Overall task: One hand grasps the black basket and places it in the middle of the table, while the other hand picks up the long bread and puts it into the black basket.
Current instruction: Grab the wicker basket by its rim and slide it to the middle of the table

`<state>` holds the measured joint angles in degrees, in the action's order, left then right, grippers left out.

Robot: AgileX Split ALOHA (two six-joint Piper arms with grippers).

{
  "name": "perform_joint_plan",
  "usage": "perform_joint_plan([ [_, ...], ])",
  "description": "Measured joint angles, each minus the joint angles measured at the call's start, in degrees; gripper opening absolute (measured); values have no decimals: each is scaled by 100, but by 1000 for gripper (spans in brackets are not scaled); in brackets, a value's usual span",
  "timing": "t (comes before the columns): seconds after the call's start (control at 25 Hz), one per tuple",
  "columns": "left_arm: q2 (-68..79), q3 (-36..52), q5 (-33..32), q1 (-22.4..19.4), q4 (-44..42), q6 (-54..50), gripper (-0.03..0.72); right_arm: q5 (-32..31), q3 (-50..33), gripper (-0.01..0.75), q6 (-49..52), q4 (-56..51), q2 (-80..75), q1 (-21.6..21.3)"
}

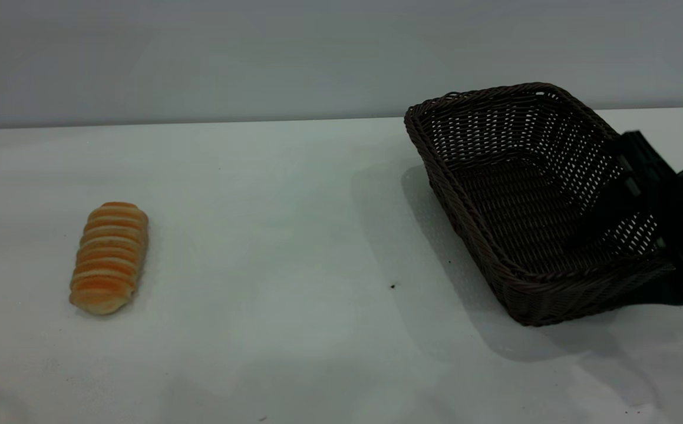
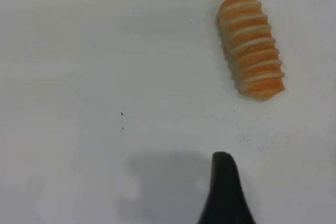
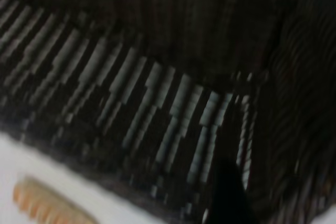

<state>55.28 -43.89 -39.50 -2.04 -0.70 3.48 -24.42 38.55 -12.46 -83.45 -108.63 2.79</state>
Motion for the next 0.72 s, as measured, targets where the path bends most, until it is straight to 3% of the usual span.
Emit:
perform_joint_plan([
  [0.2, 0, 0, 9, 0, 0, 7, 568, 609, 161, 464, -11, -157, -393, 0],
  [0.28, 0, 0, 9, 0, 0, 7, 568, 654, 179, 387, -11, -240, -512, 0],
  [0.48, 0, 0, 9, 0, 0, 7, 568, 647, 242, 101, 11, -412, -548, 6],
  [0.72, 0, 0, 26, 0, 0, 7, 568, 561, 306, 91, -255, -379, -536, 6],
])
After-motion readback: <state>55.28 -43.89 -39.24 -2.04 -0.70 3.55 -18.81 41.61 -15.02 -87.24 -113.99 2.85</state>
